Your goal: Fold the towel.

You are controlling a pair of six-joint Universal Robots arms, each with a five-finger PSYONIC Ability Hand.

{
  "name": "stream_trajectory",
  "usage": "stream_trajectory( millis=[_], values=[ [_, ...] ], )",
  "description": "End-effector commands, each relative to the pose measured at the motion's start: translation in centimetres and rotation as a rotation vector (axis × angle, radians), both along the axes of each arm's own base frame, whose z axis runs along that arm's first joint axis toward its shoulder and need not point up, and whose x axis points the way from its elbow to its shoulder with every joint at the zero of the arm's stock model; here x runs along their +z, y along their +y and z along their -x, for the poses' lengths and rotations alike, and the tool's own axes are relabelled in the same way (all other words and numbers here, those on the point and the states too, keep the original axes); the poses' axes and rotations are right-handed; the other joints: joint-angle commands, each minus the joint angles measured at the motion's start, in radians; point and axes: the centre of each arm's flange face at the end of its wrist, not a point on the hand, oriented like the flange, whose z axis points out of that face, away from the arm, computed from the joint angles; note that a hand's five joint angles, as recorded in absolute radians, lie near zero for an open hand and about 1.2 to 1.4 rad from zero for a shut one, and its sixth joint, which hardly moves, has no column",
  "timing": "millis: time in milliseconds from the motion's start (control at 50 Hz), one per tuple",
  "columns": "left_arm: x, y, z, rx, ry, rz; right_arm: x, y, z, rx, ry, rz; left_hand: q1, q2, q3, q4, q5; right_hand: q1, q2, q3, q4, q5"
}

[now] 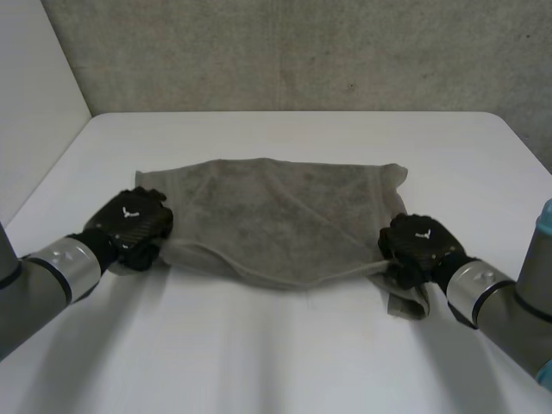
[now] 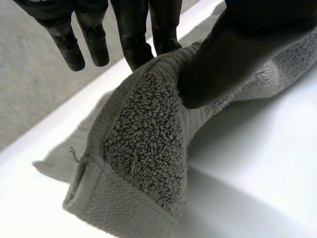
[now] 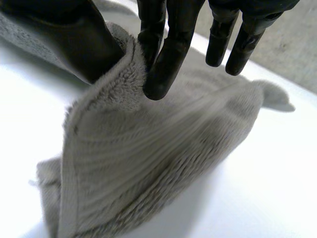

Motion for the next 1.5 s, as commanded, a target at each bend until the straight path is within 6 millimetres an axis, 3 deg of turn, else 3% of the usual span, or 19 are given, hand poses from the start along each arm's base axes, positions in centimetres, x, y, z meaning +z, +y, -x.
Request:
stream_trajectory(
  millis=[20, 80, 220, 440, 540, 580, 620, 640, 660, 740, 780, 880, 940, 980, 1040, 1140, 1200, 1360, 1500],
  values=[
    [3.7, 0.6, -0.1, 0.001, 0.022, 0.119, 4.7, 0.6, -0.1, 0.043, 0.02, 0.046, 0.087, 0.049, -0.049, -0.055, 0.066, 0.119, 0.058, -0.041, -0.067, 0.068],
    [6.0, 1.2, -0.2, 0.001, 0.032, 0.194, 8.5, 2.4, -0.4, 0.185, 0.114, 0.063, 0.087, 0.049, -0.049, -0.055, 0.066, 0.119, 0.058, -0.041, -0.067, 0.068],
    [10.7, -0.1, -0.4, 0.009, 0.048, 0.365, 11.2, 1.1, -0.5, 0.281, 0.298, 0.175, 0.087, 0.049, -0.049, -0.055, 0.066, 0.119, 0.058, -0.041, -0.067, 0.068],
    [7.4, -7.5, 2.4, -0.042, 0.061, 0.413, 11.4, -7.5, -5.4, 0.282, 0.445, 0.579, 0.087, 0.049, -0.049, -0.055, 0.066, 0.119, 0.058, -0.041, -0.067, 0.068],
    [9.0, -10.9, 4.8, -0.073, 0.116, 0.636, 15.2, -11.2, -7.9, 0.178, 0.379, 1.004, 0.087, 0.049, -0.049, -0.055, 0.066, 0.119, 0.058, -0.041, -0.067, 0.068],
    [12.6, -12.3, 5.4, -0.035, 0.191, 0.852, 21.6, -12.2, -8.2, 0.026, 0.266, 1.334, 0.087, 0.049, -0.049, -0.055, 0.066, 0.119, 0.058, -0.041, -0.067, 0.068],
    [15.0, -12.3, 5.5, -0.005, 0.261, 0.952, 21.7, -12.2, -8.2, 0.025, 0.265, 1.335, 0.087, 0.049, -0.049, -0.055, 0.066, 0.119, 0.058, -0.041, -0.067, 0.068],
    [15.0, -12.3, 5.5, -0.005, 0.262, 0.953, 25.1, -11.4, -8.0, -0.024, 0.171, 1.452, 0.087, 0.049, -0.049, -0.055, 0.066, 0.119, 0.058, -0.041, -0.067, 0.068],
    [17.9, -11.9, 5.2, 0.027, 0.349, 1.046, 28.3, -10.0, -7.6, -0.034, 0.059, 1.503, 0.087, 0.049, -0.049, -0.055, 0.066, 0.119, 0.058, -0.041, -0.067, 0.068],
    [25.7, -9.1, 2.9, 0.049, 0.576, 1.215, 29.9, -9.0, -6.9, 0.019, -0.066, 1.453, 0.087, 0.049, -0.049, -0.055, 0.066, 0.119, 0.058, -0.041, -0.067, 0.068],
    [26.5, -8.8, 2.4, 0.04, 0.6, 1.211, 29.6, -8.7, -7.0, 0.073, -0.1, 1.407, 0.087, 0.049, -0.049, -0.055, 0.066, 0.119, 0.058, -0.041, -0.067, 0.068],
    [23.7, -10.2, 1.4, 0.014, 0.532, 1.103, 23.3, -7.4, -6.9, 0.334, -0.029, 1.133, 0.087, 0.049, -0.049, -0.055, 0.066, 0.119, 0.058, -0.041, -0.067, 0.068],
    [20.5, -10.6, 1.7, -0.05, 0.47, 0.99, 21.4, -7.3, -6.6, 0.378, -0.012, 1.058, 0.087, 0.049, -0.049, -0.055, 0.066, 0.119, 0.058, -0.041, -0.067, 0.068],
    [15.9, -11.1, 2.0, -0.087, 0.428, 0.852, 17.7, -6.8, -5.9, 0.453, 0.021, 0.93, 0.087, 0.049, -0.049, -0.055, 0.066, 0.119, 0.058, -0.041, -0.067, 0.068],
    [13.6, -11.2, 1.9, -0.098, 0.405, 0.79, 14.2, -6.2, -5.1, 0.482, 0.069, 0.809, 0.087, 0.049, -0.049, -0.055, 0.066, 0.119, 0.058, -0.041, -0.067, 0.068],
    [5.6, -9.4, 1.8, -0.139, 0.275, 0.606, 8.3, -5.0, -4.1, 0.532, 0.173, 0.634, 0.087, 0.049, -0.049, -0.055, 0.066, 0.119, 0.058, -0.041, -0.067, 0.068],
    [4.0, -8.7, 1.8, -0.152, 0.244, 0.572, 5.0, -3.7, -3.7, 0.587, 0.263, 0.54, 0.087, 0.049, -0.049, -0.055, 0.066, 0.119, 0.058, -0.041, -0.067, 0.068],
    [-1.1, -5.5, 0.8, -0.154, 0.074, 0.389, 2.0, -1.0, -1.0, 0.733, 0.426, 0.346, 0.087, 0.049, -0.049, -0.055, 0.066, 0.119, 0.058, -0.041, -0.067, 0.068],
    [-0.4, -4.7, -0.2, -0.134, 0.037, 0.336, 3.7, -1.2, 0.2, 0.719, 0.416, 0.287, 0.087, 0.049, -0.049, -0.055, 0.066, 0.119, 0.058, -0.041, -0.067, 0.068]
  ],
)
